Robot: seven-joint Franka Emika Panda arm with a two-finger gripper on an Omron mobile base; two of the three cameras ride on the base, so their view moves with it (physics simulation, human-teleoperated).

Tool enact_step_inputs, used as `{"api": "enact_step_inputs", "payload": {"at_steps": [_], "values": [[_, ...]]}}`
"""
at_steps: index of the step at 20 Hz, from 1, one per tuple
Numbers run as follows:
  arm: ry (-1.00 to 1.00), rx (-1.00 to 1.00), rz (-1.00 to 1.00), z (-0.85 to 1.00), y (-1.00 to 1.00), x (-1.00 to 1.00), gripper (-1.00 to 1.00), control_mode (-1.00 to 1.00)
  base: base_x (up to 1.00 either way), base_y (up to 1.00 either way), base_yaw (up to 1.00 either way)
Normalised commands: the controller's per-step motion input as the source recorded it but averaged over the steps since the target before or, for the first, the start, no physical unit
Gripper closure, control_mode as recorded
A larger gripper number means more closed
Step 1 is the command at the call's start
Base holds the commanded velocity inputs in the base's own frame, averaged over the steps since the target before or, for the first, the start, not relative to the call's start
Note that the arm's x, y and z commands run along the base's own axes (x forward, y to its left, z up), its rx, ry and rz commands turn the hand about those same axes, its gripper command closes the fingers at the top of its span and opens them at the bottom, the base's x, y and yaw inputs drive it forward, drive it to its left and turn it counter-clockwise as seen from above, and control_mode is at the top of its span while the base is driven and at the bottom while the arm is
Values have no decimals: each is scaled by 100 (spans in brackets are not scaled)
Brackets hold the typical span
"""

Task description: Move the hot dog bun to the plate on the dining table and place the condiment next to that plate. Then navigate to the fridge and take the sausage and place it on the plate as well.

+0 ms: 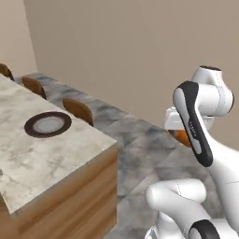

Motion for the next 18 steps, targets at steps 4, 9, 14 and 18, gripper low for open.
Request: {"api": "enact_step_inputs", "payload": {"at_steps": [4,9,14,18], "values": [[0,0,0,0,0,0,100,100,74,-11,73],[0,0,0,0,0,0,100,100,64,-13,72],[0,0,0,0,0,0,100,100,57,-13,67],[0,0,0,0,0,0,100,100,47,-24,27]]}}
